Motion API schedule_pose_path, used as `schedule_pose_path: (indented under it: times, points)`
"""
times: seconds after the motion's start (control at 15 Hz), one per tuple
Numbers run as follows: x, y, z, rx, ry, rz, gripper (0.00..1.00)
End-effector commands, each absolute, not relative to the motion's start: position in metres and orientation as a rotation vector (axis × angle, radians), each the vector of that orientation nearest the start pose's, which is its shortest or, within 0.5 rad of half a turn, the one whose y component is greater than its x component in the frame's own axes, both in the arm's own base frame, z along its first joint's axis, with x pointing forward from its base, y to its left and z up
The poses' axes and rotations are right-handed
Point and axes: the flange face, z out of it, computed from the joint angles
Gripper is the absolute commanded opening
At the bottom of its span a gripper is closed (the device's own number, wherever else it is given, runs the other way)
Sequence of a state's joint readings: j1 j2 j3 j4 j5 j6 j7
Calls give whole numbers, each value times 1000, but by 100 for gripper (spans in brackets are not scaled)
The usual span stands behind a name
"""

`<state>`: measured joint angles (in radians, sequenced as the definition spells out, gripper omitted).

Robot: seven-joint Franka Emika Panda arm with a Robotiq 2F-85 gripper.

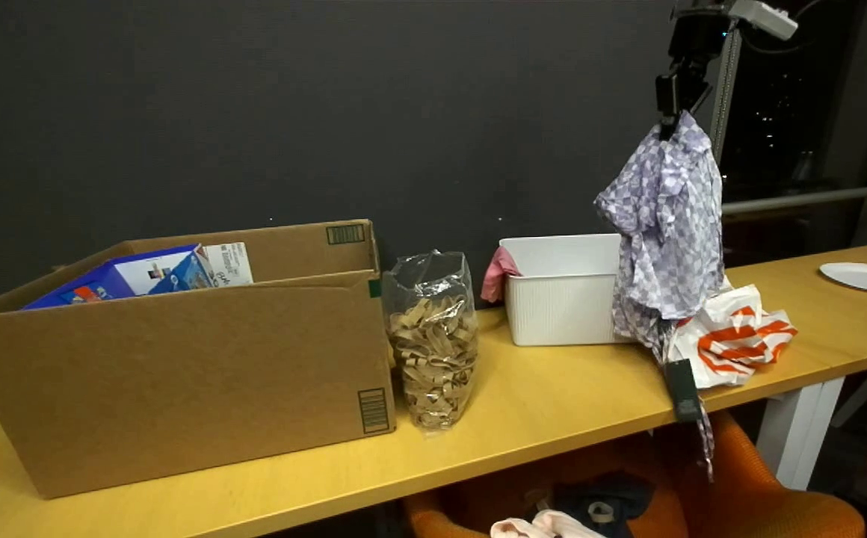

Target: Pick up all the items from the backrest of the orange chair and put them in the white basket

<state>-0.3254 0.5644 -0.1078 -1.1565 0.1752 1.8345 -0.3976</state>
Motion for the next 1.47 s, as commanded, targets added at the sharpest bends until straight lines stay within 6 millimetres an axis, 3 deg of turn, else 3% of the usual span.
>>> schedule_pose_path:
  times: [0.0, 0.2, 0.4, 0.6, 0.73, 1.0, 1.07, 1.13, 1.27, 1.4]
  points:
    - [703, -294, 524, -3155, -60, -461, 2]
    - [724, -290, 531, -3187, -178, -608, 2]
    - [750, -269, 506, -3198, -309, -679, 2]
    - [776, -246, 461, -3193, -436, -715, 2]
    - [790, -234, 419, -3205, -520, -692, 2]
    - [797, -233, 333, -3251, -610, -561, 2]
    - [795, -238, 314, -3250, -617, -530, 32]
    - [794, -241, 302, -3251, -605, -512, 34]
    - [787, -250, 295, -3251, -555, -473, 47]
    - [776, -258, 311, -3267, -506, -451, 60]
